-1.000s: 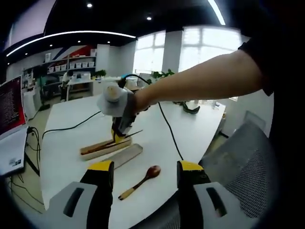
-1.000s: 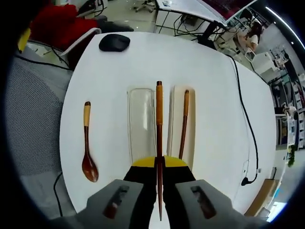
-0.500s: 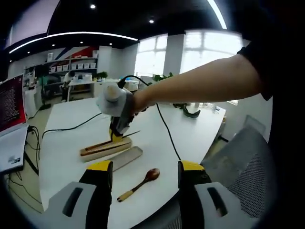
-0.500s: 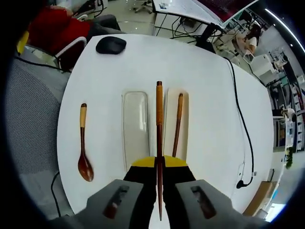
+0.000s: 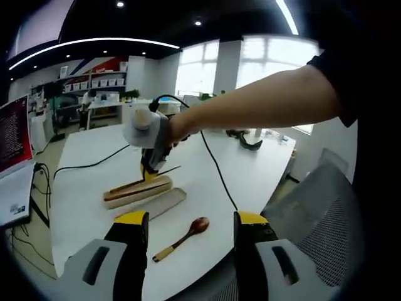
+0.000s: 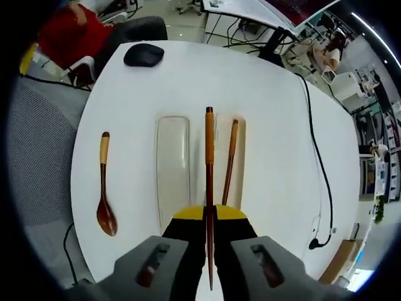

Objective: Arrange the utensils inside the cutlery case until each visible utensil rests in its matching compartment.

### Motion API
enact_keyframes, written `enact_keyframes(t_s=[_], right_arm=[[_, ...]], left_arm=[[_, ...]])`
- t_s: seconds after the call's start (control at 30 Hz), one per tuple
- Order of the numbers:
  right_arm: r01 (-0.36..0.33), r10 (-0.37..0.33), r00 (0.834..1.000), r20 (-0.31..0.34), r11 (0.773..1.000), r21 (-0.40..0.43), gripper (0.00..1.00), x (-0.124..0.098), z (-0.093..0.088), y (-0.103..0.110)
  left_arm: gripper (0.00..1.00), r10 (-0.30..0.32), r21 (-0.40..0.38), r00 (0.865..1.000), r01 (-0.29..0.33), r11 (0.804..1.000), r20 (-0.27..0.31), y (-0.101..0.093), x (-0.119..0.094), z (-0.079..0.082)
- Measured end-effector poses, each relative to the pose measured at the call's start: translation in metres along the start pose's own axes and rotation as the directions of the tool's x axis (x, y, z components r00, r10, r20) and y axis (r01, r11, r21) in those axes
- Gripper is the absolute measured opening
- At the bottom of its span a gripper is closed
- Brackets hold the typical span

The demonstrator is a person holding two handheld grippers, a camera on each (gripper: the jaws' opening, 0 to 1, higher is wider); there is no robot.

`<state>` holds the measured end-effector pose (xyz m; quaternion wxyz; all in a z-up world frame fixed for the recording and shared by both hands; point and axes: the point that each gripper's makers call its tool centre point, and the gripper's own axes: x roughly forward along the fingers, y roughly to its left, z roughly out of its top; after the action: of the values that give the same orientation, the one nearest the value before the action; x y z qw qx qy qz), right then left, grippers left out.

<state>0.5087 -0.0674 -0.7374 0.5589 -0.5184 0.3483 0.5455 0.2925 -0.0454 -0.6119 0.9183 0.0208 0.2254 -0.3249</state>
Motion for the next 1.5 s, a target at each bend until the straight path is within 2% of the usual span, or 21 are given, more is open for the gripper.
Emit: enact_keyframes(t_s=[0.13, 0.7, 0.77, 1.1, 1.43, 1.5], right_arm=[[0.009, -0.009, 1.000, -0.005, 1.000, -0.006, 0.00, -0.001, -0.001, -0.003], [0.021, -0.021, 1.000, -0.005, 1.000, -0.017, 0.00, -0.005, -0.005, -0.014], [0.025, -0.025, 1.000, 0.002, 1.000, -0.012, 0.00, -0.005, -0.004, -0.016], [0.017, -0.017, 1.000, 0.003, 1.000, 0.008, 0.00, 0.001, -0.007, -0.019], [0.025, -0.025, 1.000, 0.013, 0.999, 0.031, 0.00, 0.009, 0.000, -0.025], [0.023, -0.024, 1.000, 0.018, 0.999, 0.032, 0.00, 0.011, 0.002, -0.026]], left_arm=[[0.51, -0.012, -0.001, 1.000, 0.012, 1.000, -0.013, -0.002, 0.000, -0.002], [0.55, 0.008, -0.004, 1.000, -0.008, 1.000, 0.001, 0.002, -0.001, 0.000], [0.57, 0.014, 0.005, 1.000, -0.014, 1.000, 0.000, 0.003, 0.000, 0.001], [0.58, 0.002, -0.005, 1.000, -0.001, 1.000, 0.008, 0.001, 0.004, 0.003], [0.57, 0.009, -0.020, 1.000, -0.009, 1.000, 0.015, 0.005, 0.003, 0.003], [0.57, 0.013, -0.004, 1.000, -0.013, 1.000, 0.012, 0.005, 0.003, 0.002]])
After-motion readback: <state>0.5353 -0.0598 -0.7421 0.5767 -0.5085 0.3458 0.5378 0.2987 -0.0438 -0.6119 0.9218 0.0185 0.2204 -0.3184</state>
